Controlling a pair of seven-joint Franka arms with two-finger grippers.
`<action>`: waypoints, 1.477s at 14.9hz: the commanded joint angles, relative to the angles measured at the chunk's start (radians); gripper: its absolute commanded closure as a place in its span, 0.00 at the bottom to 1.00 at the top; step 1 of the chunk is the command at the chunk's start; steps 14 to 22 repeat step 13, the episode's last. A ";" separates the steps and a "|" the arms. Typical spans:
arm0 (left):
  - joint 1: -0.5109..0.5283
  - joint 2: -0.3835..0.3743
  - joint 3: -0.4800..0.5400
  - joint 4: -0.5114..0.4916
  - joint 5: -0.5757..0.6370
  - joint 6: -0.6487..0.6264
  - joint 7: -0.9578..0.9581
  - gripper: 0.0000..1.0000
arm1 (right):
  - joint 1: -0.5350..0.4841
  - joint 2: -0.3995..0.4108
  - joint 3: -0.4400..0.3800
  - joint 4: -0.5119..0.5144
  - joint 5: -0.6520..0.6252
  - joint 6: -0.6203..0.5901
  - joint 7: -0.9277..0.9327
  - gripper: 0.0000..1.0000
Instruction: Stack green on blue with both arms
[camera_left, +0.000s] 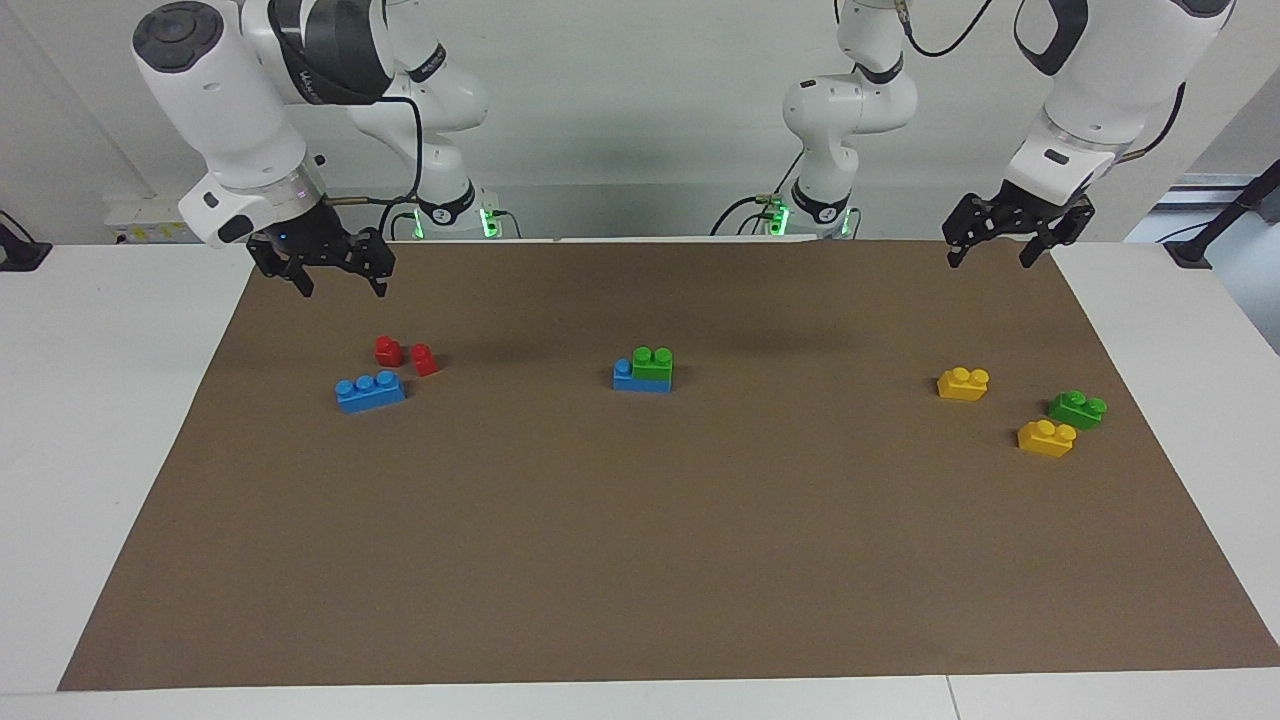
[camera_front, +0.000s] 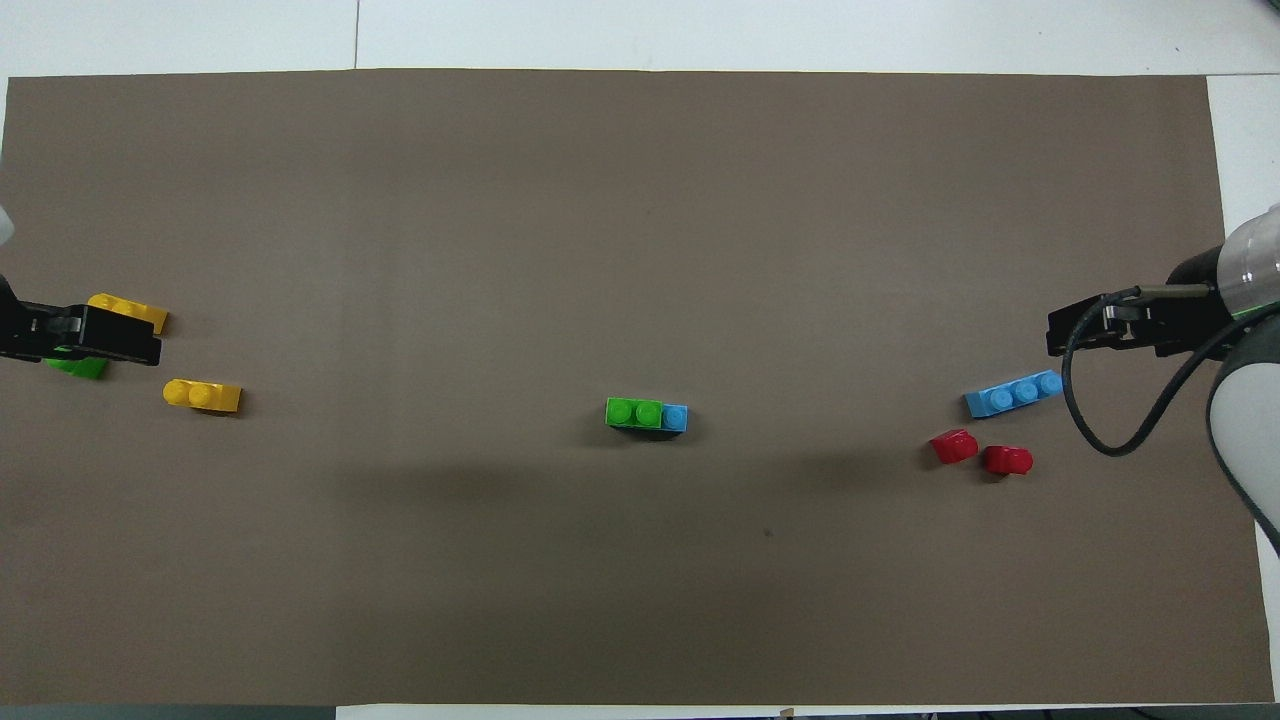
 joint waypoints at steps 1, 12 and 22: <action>-0.002 -0.004 0.002 0.008 -0.016 -0.021 0.020 0.00 | -0.018 0.011 0.008 0.022 -0.023 -0.016 -0.026 0.02; -0.002 -0.004 0.004 0.010 -0.030 -0.010 0.020 0.00 | -0.029 0.014 0.008 0.022 -0.021 -0.014 -0.023 0.00; -0.002 -0.004 0.004 0.010 -0.030 -0.010 0.020 0.00 | -0.029 0.014 0.008 0.022 -0.021 -0.017 -0.020 0.00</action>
